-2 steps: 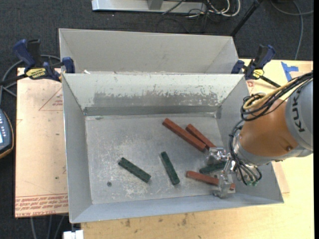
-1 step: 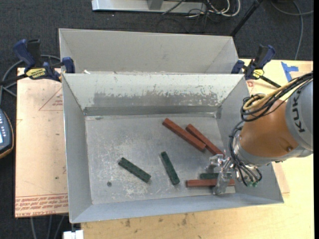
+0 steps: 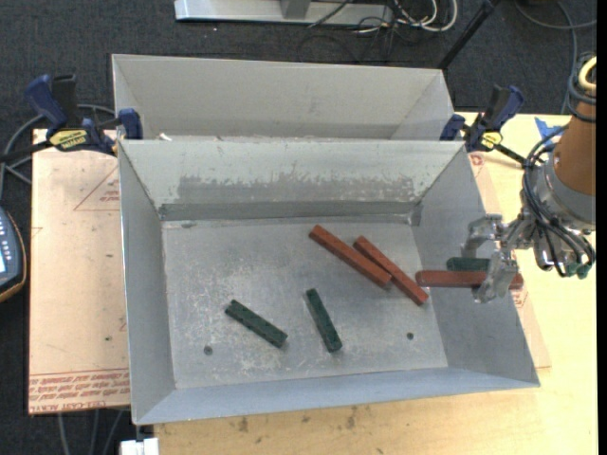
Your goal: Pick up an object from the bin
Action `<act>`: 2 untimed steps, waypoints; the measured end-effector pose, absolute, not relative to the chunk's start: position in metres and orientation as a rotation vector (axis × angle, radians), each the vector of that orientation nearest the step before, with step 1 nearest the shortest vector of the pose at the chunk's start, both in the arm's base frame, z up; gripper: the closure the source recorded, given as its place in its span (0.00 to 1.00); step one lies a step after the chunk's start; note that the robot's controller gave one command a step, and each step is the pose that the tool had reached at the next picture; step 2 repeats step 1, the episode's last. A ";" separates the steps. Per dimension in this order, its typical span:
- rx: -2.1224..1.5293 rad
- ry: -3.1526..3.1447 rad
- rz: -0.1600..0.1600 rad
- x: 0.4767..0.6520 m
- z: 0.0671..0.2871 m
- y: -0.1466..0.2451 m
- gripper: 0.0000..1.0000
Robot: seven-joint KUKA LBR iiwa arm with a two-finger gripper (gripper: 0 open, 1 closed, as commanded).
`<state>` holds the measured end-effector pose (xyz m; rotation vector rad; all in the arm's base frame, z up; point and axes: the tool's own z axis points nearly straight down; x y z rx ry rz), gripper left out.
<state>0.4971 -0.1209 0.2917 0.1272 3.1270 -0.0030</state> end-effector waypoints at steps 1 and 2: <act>-0.246 3.130 0.001 0.494 0.288 -0.113 1.00; -0.246 3.130 0.001 0.494 0.288 -0.113 1.00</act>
Offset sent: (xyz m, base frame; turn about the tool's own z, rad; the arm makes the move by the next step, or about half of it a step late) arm -0.0044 0.0075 -0.0032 -0.2395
